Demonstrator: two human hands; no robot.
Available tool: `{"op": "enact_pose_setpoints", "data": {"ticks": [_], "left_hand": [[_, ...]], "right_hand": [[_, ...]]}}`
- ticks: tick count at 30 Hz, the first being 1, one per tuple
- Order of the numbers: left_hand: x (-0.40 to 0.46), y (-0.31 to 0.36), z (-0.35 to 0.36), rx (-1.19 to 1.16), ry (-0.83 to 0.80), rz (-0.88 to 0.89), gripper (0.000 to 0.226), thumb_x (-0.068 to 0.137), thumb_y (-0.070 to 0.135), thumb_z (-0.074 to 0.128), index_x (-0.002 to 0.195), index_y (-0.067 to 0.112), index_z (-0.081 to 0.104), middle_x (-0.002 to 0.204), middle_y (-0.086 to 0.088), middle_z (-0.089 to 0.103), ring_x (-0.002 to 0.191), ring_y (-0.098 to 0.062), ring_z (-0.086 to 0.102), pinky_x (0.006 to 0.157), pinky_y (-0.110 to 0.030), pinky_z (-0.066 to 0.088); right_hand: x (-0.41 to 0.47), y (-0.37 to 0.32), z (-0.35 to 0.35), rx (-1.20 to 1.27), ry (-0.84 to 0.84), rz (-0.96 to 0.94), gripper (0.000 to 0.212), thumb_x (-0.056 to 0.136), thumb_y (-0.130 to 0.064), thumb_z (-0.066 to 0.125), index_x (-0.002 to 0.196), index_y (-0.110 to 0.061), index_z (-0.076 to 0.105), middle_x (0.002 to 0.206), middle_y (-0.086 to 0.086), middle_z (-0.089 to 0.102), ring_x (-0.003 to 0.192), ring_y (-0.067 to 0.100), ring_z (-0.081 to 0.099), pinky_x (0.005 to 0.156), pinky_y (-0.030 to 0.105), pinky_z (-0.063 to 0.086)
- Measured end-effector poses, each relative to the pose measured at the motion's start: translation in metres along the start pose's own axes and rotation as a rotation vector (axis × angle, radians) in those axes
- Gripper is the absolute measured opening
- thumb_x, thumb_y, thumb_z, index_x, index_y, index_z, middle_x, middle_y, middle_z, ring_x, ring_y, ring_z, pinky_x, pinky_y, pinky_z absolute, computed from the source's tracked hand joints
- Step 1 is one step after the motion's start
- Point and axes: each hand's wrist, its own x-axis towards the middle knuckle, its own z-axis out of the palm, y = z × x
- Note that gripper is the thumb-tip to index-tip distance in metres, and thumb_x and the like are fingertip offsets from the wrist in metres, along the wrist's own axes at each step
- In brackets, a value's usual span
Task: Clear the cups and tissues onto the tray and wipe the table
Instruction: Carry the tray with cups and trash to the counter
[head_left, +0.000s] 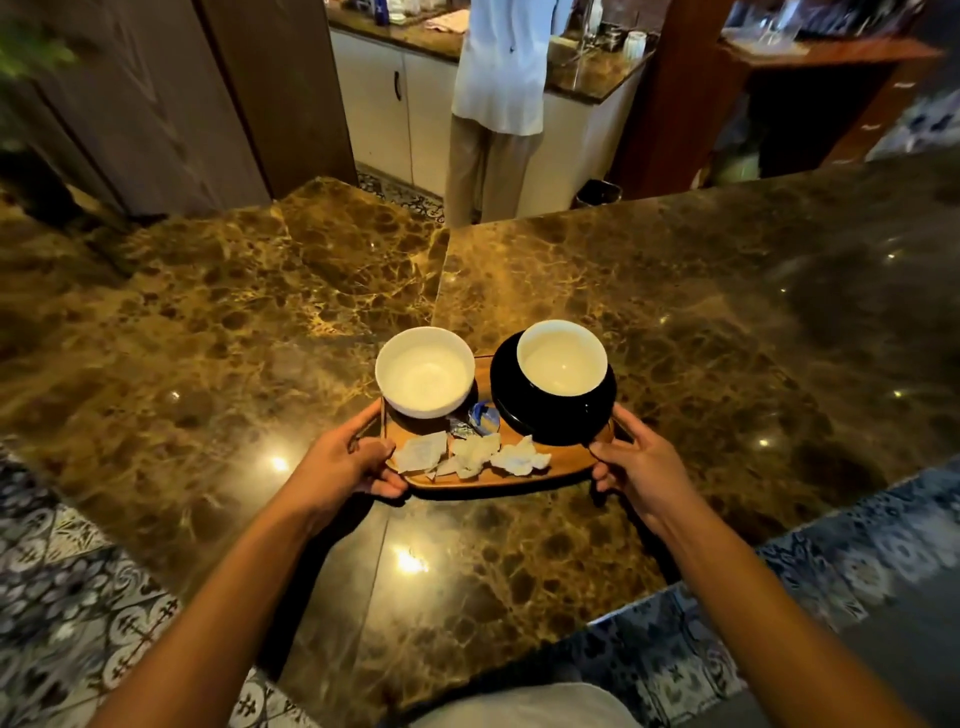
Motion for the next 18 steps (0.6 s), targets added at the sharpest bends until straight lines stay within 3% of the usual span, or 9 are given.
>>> {"op": "enact_pose_setpoints", "data": {"ticks": [7,18], "left_hand": [[0.013,0.003,-0.008,0.070,-0.032,-0.030,0.067,0.101,-0.009,0.050,0.158,0.022,0.033,0.070,-0.017,0.069,0.059,-0.026,0.071,0.059,-0.034,0.063],[0.021,0.009,-0.014,0.252,-0.068,-0.068,0.067,0.104,-0.001,0.050,0.161,0.023,0.023,0.063,-0.013,0.069,0.057,-0.024,0.072,0.050,-0.032,0.060]], "right_hand": [[0.009,0.001,0.004,-0.062,0.028,0.041,0.076,0.091,0.011,0.063,0.156,-0.018,0.037,0.065,0.011,0.071,0.050,0.016,0.064,0.046,0.027,0.056],[0.021,-0.001,0.002,-0.160,0.005,0.056,0.073,0.093,0.005,0.066,0.155,-0.021,0.039,0.073,0.017,0.072,0.050,0.019,0.063,0.047,0.030,0.057]]}}
